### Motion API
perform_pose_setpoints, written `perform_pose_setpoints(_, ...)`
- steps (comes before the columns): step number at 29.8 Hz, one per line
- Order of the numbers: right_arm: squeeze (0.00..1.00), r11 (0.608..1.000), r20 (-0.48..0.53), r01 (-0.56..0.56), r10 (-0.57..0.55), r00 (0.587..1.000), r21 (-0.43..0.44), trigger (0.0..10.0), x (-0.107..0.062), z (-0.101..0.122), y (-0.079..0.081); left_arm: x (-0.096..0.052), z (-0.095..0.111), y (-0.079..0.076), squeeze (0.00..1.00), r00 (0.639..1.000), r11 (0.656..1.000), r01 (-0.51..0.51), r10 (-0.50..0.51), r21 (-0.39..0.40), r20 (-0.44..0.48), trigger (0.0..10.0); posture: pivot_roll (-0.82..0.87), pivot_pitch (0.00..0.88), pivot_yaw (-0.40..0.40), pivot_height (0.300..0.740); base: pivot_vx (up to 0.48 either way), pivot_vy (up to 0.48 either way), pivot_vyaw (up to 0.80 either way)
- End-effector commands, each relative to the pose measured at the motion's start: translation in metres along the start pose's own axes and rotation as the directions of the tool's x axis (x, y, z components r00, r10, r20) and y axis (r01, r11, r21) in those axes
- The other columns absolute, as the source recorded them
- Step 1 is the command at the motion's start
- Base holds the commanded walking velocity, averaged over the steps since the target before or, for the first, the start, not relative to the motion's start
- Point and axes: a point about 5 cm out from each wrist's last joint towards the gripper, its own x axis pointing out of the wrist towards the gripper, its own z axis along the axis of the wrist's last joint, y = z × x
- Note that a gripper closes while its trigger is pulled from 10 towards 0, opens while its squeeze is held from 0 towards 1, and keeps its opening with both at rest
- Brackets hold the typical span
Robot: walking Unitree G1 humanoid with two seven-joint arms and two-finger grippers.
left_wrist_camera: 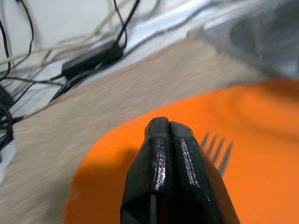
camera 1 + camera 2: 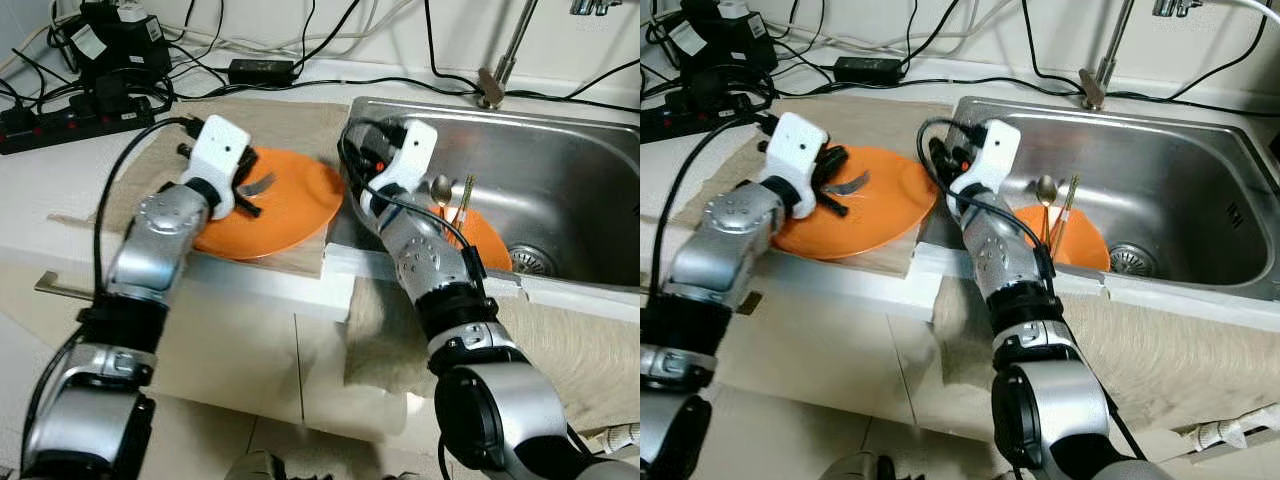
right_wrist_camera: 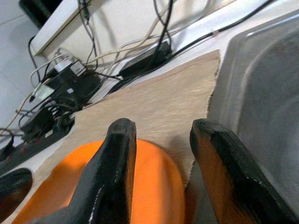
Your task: Kitchen organization
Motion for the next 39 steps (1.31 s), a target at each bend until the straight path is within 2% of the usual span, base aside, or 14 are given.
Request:
perform_pose_setpoints(1, 0.0, 0.999, -0.026, -0.045, 0.045, 0.999, 0.022, 10.0, -0.003, -0.013, 0.015, 0.002, 0.003, 0.006, 1.0, 1.0, 0.999, 0.008, -0.008, 0.035, -0.014, 10.0, 0.09, 0.011, 0.043, 0.74, 0.0, 0.0, 0.0)
perform_pose_setpoints(4, 0.0, 0.998, -0.037, -0.055, 0.055, 0.998, 0.021, 10.0, -0.006, -0.017, 0.015, -0.001, -0.004, 0.014, 1.0, 0.997, 0.997, 0.033, -0.028, 0.071, -0.067, 10.0, 0.09, 0.008, 0.042, 0.74, 0.0, 0.0, 0.0)
perform_pose_setpoints(8, 0.0, 0.998, -0.043, -0.058, 0.059, 0.997, 0.025, 10.0, -0.01, -0.019, 0.013, -0.007, -0.013, 0.019, 1.0, 0.985, 0.987, 0.126, -0.112, 0.1, -0.134, 10.0, 0.1, 0.006, 0.042, 0.74, 0.0, 0.0, 0.0)
perform_pose_setpoints(13, 0.0, 1.0, -0.049, -0.027, 0.027, 0.998, 0.009, 10.0, -0.011, -0.02, 0.008, -0.01, -0.012, 0.016, 1.0, 0.972, 0.973, 0.211, -0.198, 0.091, -0.13, 10.0, 0.1, 0.01, 0.038, 0.74, 0.0, 0.0, 0.0)
perform_pose_setpoints(14, 0.0, 1.0, -0.056, -0.03, 0.029, 0.998, -0.003, 10.0, -0.012, -0.022, 0.008, -0.012, -0.011, 0.012, 1.0, 0.96, 0.959, 0.264, -0.251, 0.098, -0.127, 10.0, 0.1, 0.015, 0.036, 0.74, 0.0, 0.0, 0.0)
perform_pose_setpoints(18, 0.0, 0.999, -0.064, -0.03, 0.029, 0.997, -0.012, 10.0, -0.013, -0.023, 0.008, -0.015, -0.009, 0.009, 1.0, 0.942, 0.94, 0.324, -0.31, 0.11, -0.128, 10.0, 0.1, 0.018, 0.032, 0.74, 0.0, 0.0, 0.0)
perform_pose_setpoints(24, 0.0, 0.999, -0.071, -0.036, 0.034, 0.997, -0.023, 10.0, -0.014, -0.024, 0.009, -0.016, -0.008, 0.011, 1.0, 0.935, 0.931, 0.343, -0.326, 0.125, -0.138, 10.0, 0.1, 0.019, 0.03, 0.74, 0.0, 0.0, 0.0)
perform_pose_setpoints(25, 0.0, 0.999, -0.071, -0.037, 0.035, 0.997, -0.024, 10.0, -0.014, -0.024, 0.009, -0.016, -0.007, 0.012, 0.43, 0.935, 0.931, 0.342, -0.324, 0.127, -0.14, 10.0, 0.1, 0.019, 0.03, 0.74, 0.0, 0.0, 0.0)
perform_pose_setpoints(26, 0.0, 0.999, -0.071, -0.038, 0.036, 0.997, -0.025, 10.0, -0.014, -0.023, 0.009, -0.016, -0.007, 0.014, 0.0, 0.935, 0.93, 0.342, -0.323, 0.133, -0.143, 10.0, 0.1, 0.02, 0.029, 0.74, 0.0, 0.0, 0.0)
perform_pose_setpoints(32, 0.0, 0.998, -0.066, -0.037, 0.035, 0.997, -0.042, 10.0, -0.014, -0.021, 0.009, -0.017, -0.009, 0.027, 0.0, 0.937, 0.929, 0.331, -0.302, 0.168, -0.176, 10.0, 0.1, 0.022, 0.031, 0.74, 0.0, 0.0, 0.0)
perform_pose_setpoints(39, 0.0, 0.994, -0.05, -0.044, 0.039, 0.998, -0.104, 10.0, -0.016, -0.02, 0.009, -0.013, -0.027, 0.031, 0.0, 0.943, 0.948, 0.286, -0.253, 0.138, -0.217, 10.0, 0.09, 0.023, 0.032, 0.74, 0.0, 0.0, 0.0)
